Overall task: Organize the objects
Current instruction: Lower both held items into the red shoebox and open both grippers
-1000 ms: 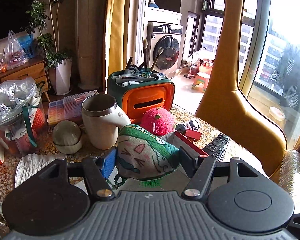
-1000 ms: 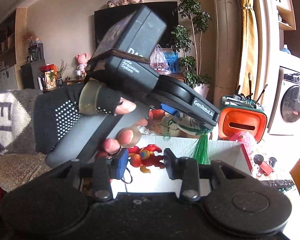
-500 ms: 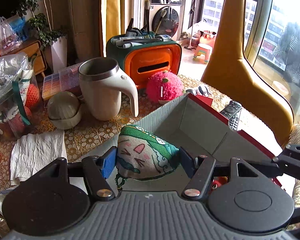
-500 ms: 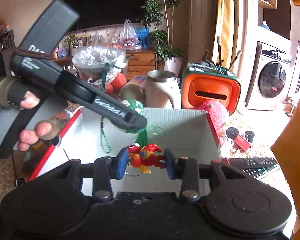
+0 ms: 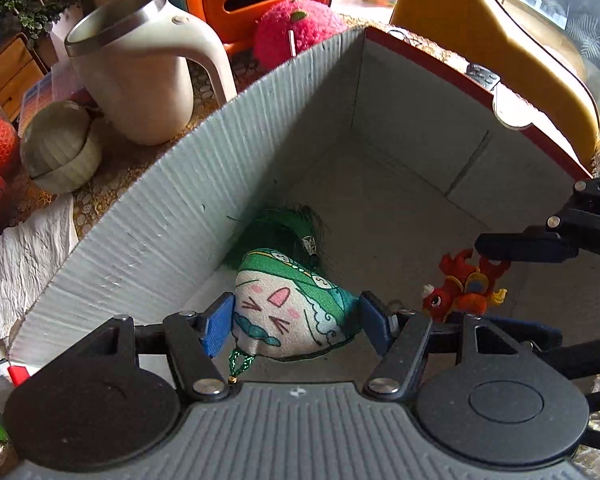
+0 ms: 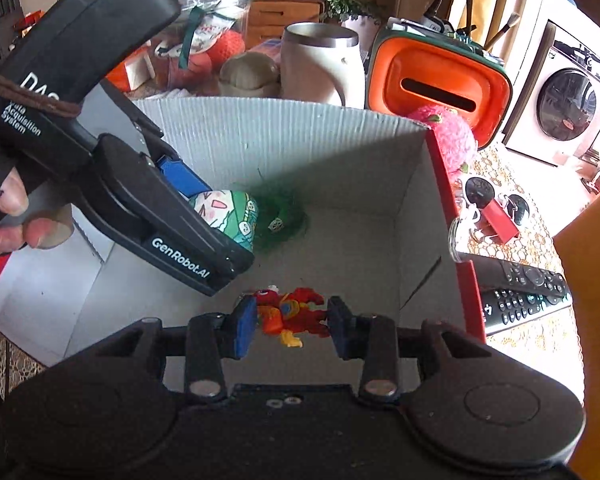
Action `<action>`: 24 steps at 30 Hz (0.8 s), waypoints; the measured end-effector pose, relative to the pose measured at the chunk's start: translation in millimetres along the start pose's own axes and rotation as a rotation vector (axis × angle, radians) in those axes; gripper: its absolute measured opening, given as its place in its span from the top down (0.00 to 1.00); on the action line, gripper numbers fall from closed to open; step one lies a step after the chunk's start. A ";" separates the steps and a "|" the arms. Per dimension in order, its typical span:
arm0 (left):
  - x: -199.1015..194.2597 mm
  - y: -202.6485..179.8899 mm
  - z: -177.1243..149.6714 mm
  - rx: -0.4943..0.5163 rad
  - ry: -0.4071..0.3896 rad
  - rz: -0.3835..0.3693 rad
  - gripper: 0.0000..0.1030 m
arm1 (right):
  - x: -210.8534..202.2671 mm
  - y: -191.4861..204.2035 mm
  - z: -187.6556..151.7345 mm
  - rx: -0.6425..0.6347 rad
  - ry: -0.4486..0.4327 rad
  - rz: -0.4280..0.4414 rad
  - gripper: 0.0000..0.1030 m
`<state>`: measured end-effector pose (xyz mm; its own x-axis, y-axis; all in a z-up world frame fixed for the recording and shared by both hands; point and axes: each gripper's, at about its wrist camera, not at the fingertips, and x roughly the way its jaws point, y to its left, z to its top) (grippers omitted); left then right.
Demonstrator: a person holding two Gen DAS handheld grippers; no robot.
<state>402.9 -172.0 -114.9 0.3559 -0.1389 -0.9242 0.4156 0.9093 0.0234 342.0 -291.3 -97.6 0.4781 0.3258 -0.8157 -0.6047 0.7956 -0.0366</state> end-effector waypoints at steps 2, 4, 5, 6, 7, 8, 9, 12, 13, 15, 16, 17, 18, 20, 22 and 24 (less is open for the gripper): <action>6.5 -1.4 -0.1 0.016 0.027 0.001 0.33 | 2.0 0.0 1.4 -0.007 0.019 0.005 0.64; 9.7 -1.5 0.7 0.024 0.041 -0.005 0.33 | 4.0 1.4 2.4 -0.018 0.041 0.005 0.63; 11.0 -1.5 1.2 0.027 0.047 -0.009 0.32 | 5.2 1.9 3.2 -0.023 0.051 0.006 0.63; 12.5 -1.4 1.6 0.028 0.058 -0.016 0.32 | 6.7 2.8 3.1 -0.027 0.062 0.004 0.63; 14.5 -1.4 1.5 0.030 0.071 -0.022 0.32 | 8.2 3.7 3.1 -0.032 0.071 0.000 0.63; 16.0 -1.6 1.1 0.032 0.079 -0.025 0.32 | 9.9 4.4 3.7 -0.036 0.081 -0.002 0.62; 17.0 -1.9 0.5 0.033 0.082 -0.029 0.32 | 10.6 5.3 3.1 -0.041 0.088 -0.004 0.61; 15.5 -3.1 -1.9 0.035 0.074 -0.034 0.30 | 6.9 7.0 0.8 -0.045 0.078 -0.008 0.52; 13.8 -3.4 -3.1 0.035 0.067 -0.034 0.29 | 4.8 7.4 -0.3 -0.044 0.074 -0.011 0.50; 9.1 -3.8 -6.0 0.032 0.053 -0.036 0.26 | -0.5 6.6 -1.4 -0.033 0.062 -0.017 0.47; 6.3 -4.0 -7.7 0.032 0.046 -0.041 0.25 | -3.9 6.5 -1.7 -0.025 0.055 -0.020 0.46; 1.9 -4.3 -10.3 0.029 0.036 -0.047 0.25 | -8.0 6.8 -2.1 -0.016 0.047 -0.022 0.45; -2.4 -4.6 -12.7 0.028 0.027 -0.050 0.25 | -12.9 7.3 -2.4 -0.007 0.037 -0.023 0.44; -13.0 -5.3 -17.9 0.027 0.006 -0.055 0.25 | -22.4 9.0 -2.2 0.006 0.018 -0.032 0.42; -27.0 -5.8 -23.9 0.024 -0.023 -0.058 0.25 | -33.0 11.4 -2.8 0.018 -0.004 -0.042 0.40; -42.0 -5.7 -28.3 0.018 -0.054 -0.064 0.25 | -44.5 14.3 -4.1 0.035 -0.027 -0.045 0.39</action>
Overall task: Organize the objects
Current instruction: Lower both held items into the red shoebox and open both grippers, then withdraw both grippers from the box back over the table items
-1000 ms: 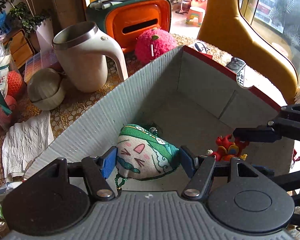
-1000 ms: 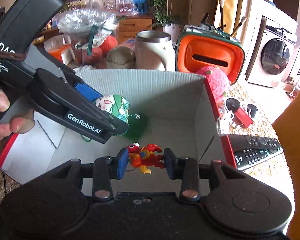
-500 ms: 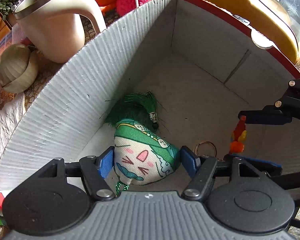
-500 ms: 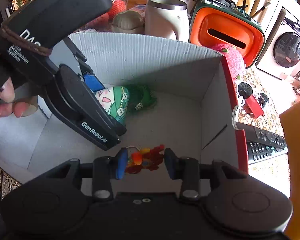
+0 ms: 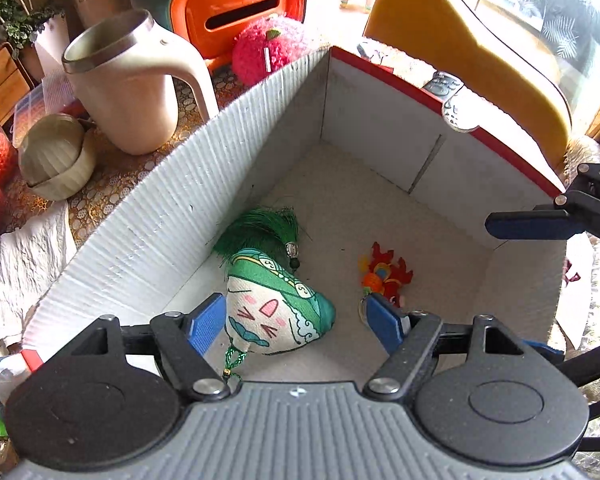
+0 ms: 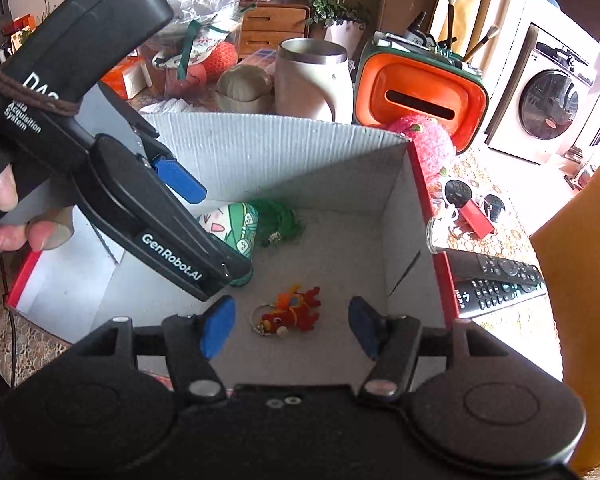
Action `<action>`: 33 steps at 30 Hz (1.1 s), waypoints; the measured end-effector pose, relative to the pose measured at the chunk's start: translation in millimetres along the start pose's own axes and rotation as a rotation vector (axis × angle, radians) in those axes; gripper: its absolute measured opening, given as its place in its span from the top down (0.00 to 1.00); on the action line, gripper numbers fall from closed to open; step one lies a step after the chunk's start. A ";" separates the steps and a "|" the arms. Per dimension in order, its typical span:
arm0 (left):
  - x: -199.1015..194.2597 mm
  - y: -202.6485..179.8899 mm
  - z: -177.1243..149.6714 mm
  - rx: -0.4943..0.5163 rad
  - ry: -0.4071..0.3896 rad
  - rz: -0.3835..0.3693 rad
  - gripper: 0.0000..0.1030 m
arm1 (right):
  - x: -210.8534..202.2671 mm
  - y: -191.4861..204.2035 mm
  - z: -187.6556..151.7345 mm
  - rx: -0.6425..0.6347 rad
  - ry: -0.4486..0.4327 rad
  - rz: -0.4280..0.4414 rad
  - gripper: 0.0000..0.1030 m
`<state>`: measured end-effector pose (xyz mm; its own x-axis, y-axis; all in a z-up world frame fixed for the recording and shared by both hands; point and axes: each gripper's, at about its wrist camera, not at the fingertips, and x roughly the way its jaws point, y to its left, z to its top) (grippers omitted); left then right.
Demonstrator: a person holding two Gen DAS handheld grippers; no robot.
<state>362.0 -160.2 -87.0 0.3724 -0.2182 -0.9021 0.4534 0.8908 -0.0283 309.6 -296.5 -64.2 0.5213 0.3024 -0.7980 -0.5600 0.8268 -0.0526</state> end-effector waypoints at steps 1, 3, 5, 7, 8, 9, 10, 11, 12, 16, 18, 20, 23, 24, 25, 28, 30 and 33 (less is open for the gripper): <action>-8.3 0.6 -2.3 -0.004 -0.015 -0.004 0.25 | -5.4 1.5 -0.4 0.006 -0.010 -0.001 0.39; -23.1 0.6 -2.0 -0.012 -0.044 -0.007 0.25 | -17.1 5.5 -0.7 0.020 -0.032 -0.003 0.38; -36.3 2.0 -4.0 -0.016 -0.069 -0.007 0.25 | -28.0 9.6 -1.4 0.030 -0.055 -0.011 0.36; -53.4 0.2 -5.4 -0.014 -0.098 -0.001 0.25 | -39.5 13.6 -2.3 0.042 -0.079 -0.014 0.34; -61.6 -0.1 -7.4 -0.014 -0.113 0.001 0.25 | -45.4 16.3 -3.1 0.049 -0.091 -0.013 0.34; -69.9 -0.1 -11.0 -0.016 -0.126 0.003 0.25 | -51.8 19.2 -3.8 0.056 -0.103 -0.014 0.33; -80.2 -0.4 -15.5 -0.021 -0.142 0.005 0.25 | -57.4 21.7 -4.1 0.061 -0.114 -0.016 0.32; -89.1 1.4 -19.6 -0.026 -0.157 0.005 0.25 | -63.3 24.7 -4.2 0.068 -0.129 -0.018 0.31; -97.5 2.5 -24.0 -0.031 -0.171 0.004 0.25 | -68.1 27.1 -4.3 0.074 -0.141 -0.019 0.31; -128.0 6.6 -42.7 -0.046 -0.221 0.005 0.25 | -89.2 41.7 -4.4 0.096 -0.191 -0.012 0.30; -142.0 7.3 -52.5 -0.049 -0.244 0.010 0.25 | -98.6 49.7 -4.8 0.101 -0.214 -0.005 0.29; -155.7 6.7 -63.7 -0.048 -0.269 0.015 0.25 | -108.0 58.6 -5.6 0.103 -0.237 0.000 0.27; -172.6 7.5 -79.4 -0.054 -0.301 0.022 0.22 | -119.6 72.3 -7.3 0.107 -0.265 0.008 0.24; -176.9 8.2 -84.2 -0.059 -0.309 0.026 0.22 | -122.2 75.9 -7.8 0.106 -0.271 0.011 0.24; -180.8 9.1 -89.1 -0.064 -0.317 0.028 0.21 | -124.5 80.0 -8.1 0.105 -0.277 0.012 0.23; -190.9 12.3 -103.9 -0.076 -0.335 0.037 0.20 | -131.0 91.2 -10.9 0.103 -0.296 0.019 0.18; -196.1 14.7 -113.7 -0.083 -0.345 0.047 0.19 | -133.6 98.6 -12.9 0.111 -0.303 0.021 0.17; -201.4 19.1 -126.8 -0.092 -0.355 0.060 0.18 | -134.3 106.5 -14.1 0.123 -0.308 0.030 0.14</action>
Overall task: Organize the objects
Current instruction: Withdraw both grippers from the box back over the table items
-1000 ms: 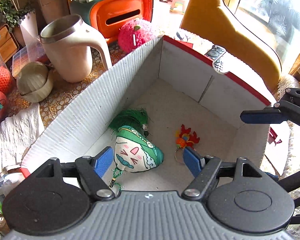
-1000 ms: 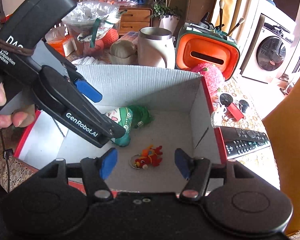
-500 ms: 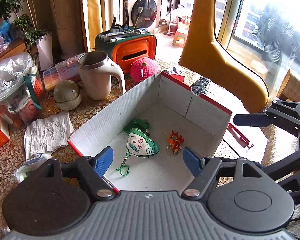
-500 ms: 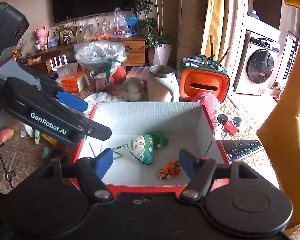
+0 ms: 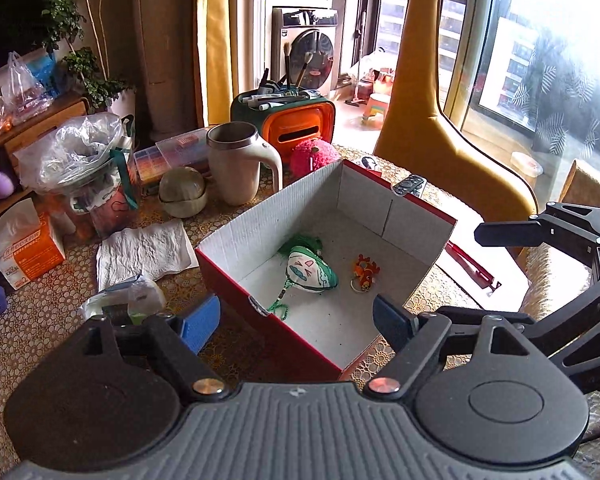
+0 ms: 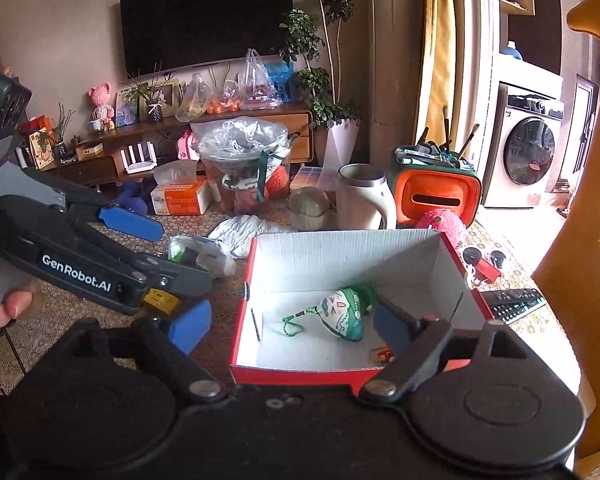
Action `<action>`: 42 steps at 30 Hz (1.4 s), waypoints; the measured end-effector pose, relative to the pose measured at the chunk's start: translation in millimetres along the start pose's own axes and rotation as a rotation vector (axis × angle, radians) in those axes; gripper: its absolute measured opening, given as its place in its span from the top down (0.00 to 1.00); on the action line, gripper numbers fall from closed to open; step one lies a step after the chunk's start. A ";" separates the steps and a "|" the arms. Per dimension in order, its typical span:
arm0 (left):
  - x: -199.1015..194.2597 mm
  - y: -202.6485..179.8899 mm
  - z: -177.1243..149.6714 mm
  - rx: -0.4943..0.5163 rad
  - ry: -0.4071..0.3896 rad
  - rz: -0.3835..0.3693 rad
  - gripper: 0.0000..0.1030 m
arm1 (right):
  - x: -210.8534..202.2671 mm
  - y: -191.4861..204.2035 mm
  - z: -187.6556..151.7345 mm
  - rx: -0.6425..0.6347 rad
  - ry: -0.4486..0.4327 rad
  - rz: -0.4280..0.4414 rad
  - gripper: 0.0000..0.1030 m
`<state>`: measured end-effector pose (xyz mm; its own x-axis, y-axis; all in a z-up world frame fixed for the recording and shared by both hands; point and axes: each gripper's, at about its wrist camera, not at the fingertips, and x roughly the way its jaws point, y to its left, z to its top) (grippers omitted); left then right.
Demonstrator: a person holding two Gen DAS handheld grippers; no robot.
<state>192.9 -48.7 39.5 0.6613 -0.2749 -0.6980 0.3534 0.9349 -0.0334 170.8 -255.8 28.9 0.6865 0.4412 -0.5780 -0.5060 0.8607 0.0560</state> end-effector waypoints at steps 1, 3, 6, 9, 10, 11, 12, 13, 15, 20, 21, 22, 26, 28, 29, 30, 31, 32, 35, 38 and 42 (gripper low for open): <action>-2.6 2.0 -2.7 -0.004 -0.005 0.006 0.17 | -0.8 3.7 -0.8 0.003 -0.003 0.002 0.13; -9.3 7.3 -10.1 -0.016 -0.022 0.019 0.16 | -1.6 9.3 -2.0 0.012 -0.010 0.011 0.11; -17.9 15.7 -20.1 -0.036 -0.035 0.032 0.14 | -3.4 19.5 -4.5 0.026 -0.023 0.026 0.07; -26.1 24.9 -30.0 -0.063 -0.052 0.039 0.07 | -3.7 28.2 -6.2 0.037 -0.035 0.038 0.04; -28.8 28.2 -33.9 -0.070 -0.059 0.043 0.04 | -3.2 30.8 -6.8 0.040 -0.038 0.042 0.04; -31.1 31.1 -37.5 -0.077 -0.066 0.049 0.03 | -2.5 33.6 -7.6 0.043 -0.041 0.045 0.04; -33.0 34.0 -41.2 -0.083 -0.071 0.056 0.03 | -1.4 35.8 -8.3 0.044 -0.040 0.048 0.04; -34.9 37.0 -44.7 -0.088 -0.075 0.067 0.03 | -0.4 38.2 -9.2 0.046 -0.039 0.050 0.04; -38.9 42.6 -51.3 -0.097 -0.086 0.103 0.02 | 1.9 44.4 -10.9 0.044 -0.035 0.057 0.04; -49.9 61.1 -68.7 -0.103 -0.126 0.166 0.00 | 9.3 59.4 -13.7 0.032 -0.029 0.079 0.04; -52.1 65.6 -72.6 -0.114 -0.137 0.170 0.00 | 11.0 62.1 -14.3 0.026 -0.027 0.082 0.04; -54.5 70.9 -76.9 -0.123 -0.147 0.174 0.00 | 12.9 64.9 -15.0 0.020 -0.026 0.084 0.04; -57.5 86.1 -93.7 -0.138 -0.158 0.197 0.00 | 20.9 78.0 -20.1 -0.018 -0.020 0.097 0.04; -56.0 93.4 -102.0 -0.140 -0.153 0.205 0.00 | 25.8 86.6 -24.0 -0.054 -0.019 0.108 0.04; -54.2 97.0 -105.6 -0.144 -0.148 0.209 0.00 | 28.8 90.7 -26.2 -0.069 -0.014 0.116 0.04; -52.7 100.4 -109.7 -0.150 -0.144 0.211 0.00 | 32.6 94.9 -28.5 -0.084 -0.007 0.126 0.04; -51.2 103.2 -113.2 -0.157 -0.143 0.211 0.00 | 36.6 99.8 -31.1 -0.100 0.001 0.139 0.04; -49.7 104.9 -117.2 -0.155 -0.149 0.214 0.00 | 40.6 104.7 -34.1 -0.116 0.008 0.148 0.04; -44.5 105.9 -127.4 -0.123 -0.174 0.248 0.00 | 53.5 117.8 -43.2 -0.169 0.028 0.174 0.04; -35.1 108.1 -134.8 -0.107 -0.163 0.253 0.00 | 67.9 128.8 -53.0 -0.219 0.057 0.201 0.04; -15.1 114.8 -147.1 -0.128 -0.133 0.213 0.00 | 88.3 137.0 -65.3 -0.262 0.102 0.232 0.05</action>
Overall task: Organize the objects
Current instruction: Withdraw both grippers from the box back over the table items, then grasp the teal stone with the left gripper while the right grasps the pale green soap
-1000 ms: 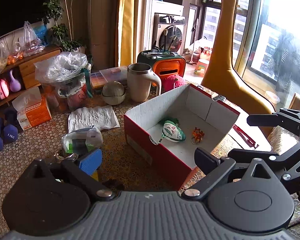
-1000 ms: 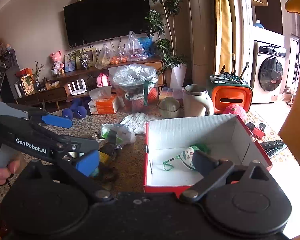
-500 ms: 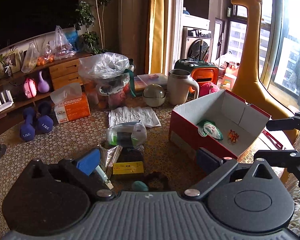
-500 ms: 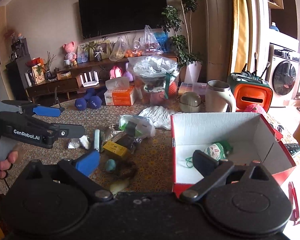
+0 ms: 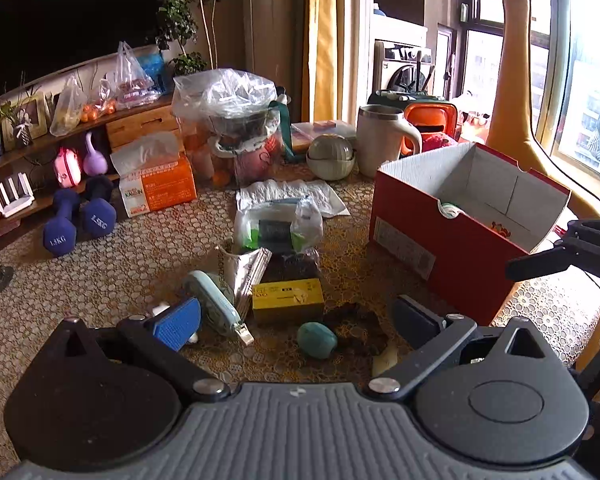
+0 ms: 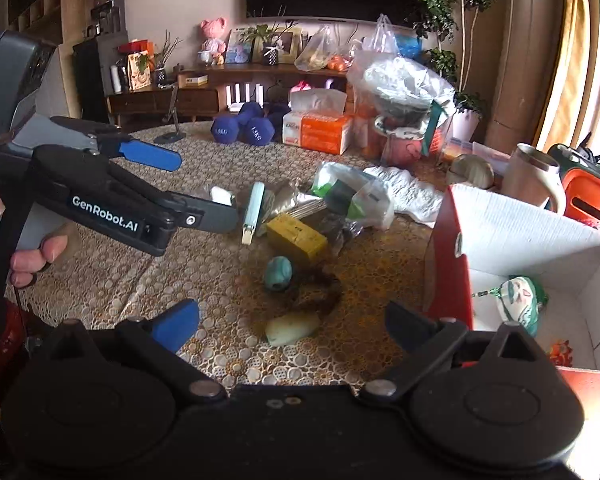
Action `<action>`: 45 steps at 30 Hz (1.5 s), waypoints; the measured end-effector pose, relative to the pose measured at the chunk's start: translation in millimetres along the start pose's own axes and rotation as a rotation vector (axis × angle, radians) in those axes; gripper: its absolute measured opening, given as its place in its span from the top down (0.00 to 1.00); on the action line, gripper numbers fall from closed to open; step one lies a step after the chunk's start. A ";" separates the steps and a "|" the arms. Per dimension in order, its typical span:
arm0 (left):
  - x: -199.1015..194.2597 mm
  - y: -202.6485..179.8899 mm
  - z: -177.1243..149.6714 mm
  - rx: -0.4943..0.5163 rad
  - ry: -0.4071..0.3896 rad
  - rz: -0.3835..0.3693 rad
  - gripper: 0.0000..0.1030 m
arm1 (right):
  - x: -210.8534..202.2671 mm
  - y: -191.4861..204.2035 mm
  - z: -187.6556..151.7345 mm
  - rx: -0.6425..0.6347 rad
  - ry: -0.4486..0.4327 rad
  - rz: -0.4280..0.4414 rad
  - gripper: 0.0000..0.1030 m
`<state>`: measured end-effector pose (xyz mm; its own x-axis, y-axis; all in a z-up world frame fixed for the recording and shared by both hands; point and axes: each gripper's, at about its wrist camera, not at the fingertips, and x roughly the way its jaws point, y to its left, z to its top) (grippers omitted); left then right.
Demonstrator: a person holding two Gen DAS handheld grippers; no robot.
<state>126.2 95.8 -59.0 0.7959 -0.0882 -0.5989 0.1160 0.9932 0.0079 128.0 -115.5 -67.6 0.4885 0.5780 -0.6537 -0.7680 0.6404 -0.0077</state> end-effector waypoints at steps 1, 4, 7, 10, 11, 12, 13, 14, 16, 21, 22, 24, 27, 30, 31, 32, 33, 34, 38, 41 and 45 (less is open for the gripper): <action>5.6 0.9 -4.1 -0.006 0.012 -0.008 0.00 | 5.2 0.5 -2.2 -0.004 0.010 0.012 0.05; 21.1 2.0 -15.6 -0.013 0.037 -0.019 0.00 | 23.4 -0.4 -8.1 -0.015 0.051 0.035 0.08; 34.2 -0.3 -22.2 0.003 0.046 -0.004 0.00 | 39.0 -1.5 -11.8 -0.028 0.085 0.049 0.11; 51.5 0.6 -24.9 -0.010 0.070 0.000 0.00 | 55.0 -4.2 -14.9 -0.033 0.110 0.054 0.15; 57.0 2.0 -26.0 -0.023 0.079 -0.007 0.00 | 60.9 -5.4 -15.9 -0.033 0.119 0.055 0.17; 61.4 2.9 -26.8 -0.032 0.085 -0.016 0.00 | 65.8 -6.5 -16.8 -0.033 0.126 0.058 0.20; 65.4 3.1 -27.4 -0.037 0.089 -0.022 0.00 | 71.1 -7.9 -17.5 -0.031 0.131 0.061 0.22; 69.2 3.6 -28.4 -0.039 0.092 -0.024 0.01 | 76.3 -10.1 -18.4 -0.029 0.136 0.064 0.22; 75.3 4.6 -30.9 -0.038 0.093 -0.025 0.01 | 83.4 -12.1 -20.1 -0.029 0.143 0.065 0.26; 88.5 8.6 -32.4 -0.045 0.110 -0.036 0.04 | 94.5 -15.9 -21.4 -0.035 0.138 0.081 0.30; 91.0 9.5 -32.3 -0.050 0.114 -0.039 0.08 | 96.1 -15.9 -21.5 -0.039 0.138 0.082 0.31; 95.4 11.0 -31.6 -0.062 0.122 -0.046 0.16 | 98.4 -15.6 -21.7 -0.047 0.134 0.088 0.34; 100.6 11.2 -32.3 -0.074 0.138 -0.067 0.25 | 100.6 -15.0 -22.2 -0.054 0.129 0.094 0.37; 106.1 9.1 -31.8 -0.072 0.151 -0.085 0.34 | 103.4 -15.0 -22.9 -0.049 0.132 0.099 0.38; 108.1 9.3 -31.3 -0.078 0.157 -0.093 0.41 | 103.6 -14.8 -23.0 -0.050 0.128 0.099 0.39; 109.4 9.9 -31.0 -0.087 0.161 -0.101 0.46 | 103.8 -14.7 -23.0 -0.051 0.126 0.099 0.40; 110.5 10.5 -30.7 -0.099 0.164 -0.109 0.48 | 103.8 -14.6 -22.8 -0.052 0.125 0.101 0.42; 110.9 11.2 -30.5 -0.106 0.166 -0.116 0.51 | 103.7 -14.8 -22.6 -0.051 0.124 0.102 0.44; 110.9 10.7 -29.9 -0.116 0.171 -0.135 0.64 | 102.8 -15.7 -22.7 -0.051 0.120 0.093 0.51; 109.8 9.1 -29.7 -0.113 0.173 -0.132 0.65 | 101.3 -16.7 -23.1 -0.042 0.123 0.088 0.51; 105.6 6.8 -28.7 -0.101 0.177 -0.127 0.65 | 94.8 -16.9 -26.0 -0.033 0.133 0.089 0.51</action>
<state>194.0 95.4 -145.2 0.6612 -0.2075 -0.7210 0.1416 0.9782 -0.1517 176.5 -84.7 -149.2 0.3605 0.5579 -0.7475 -0.8200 0.5715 0.0311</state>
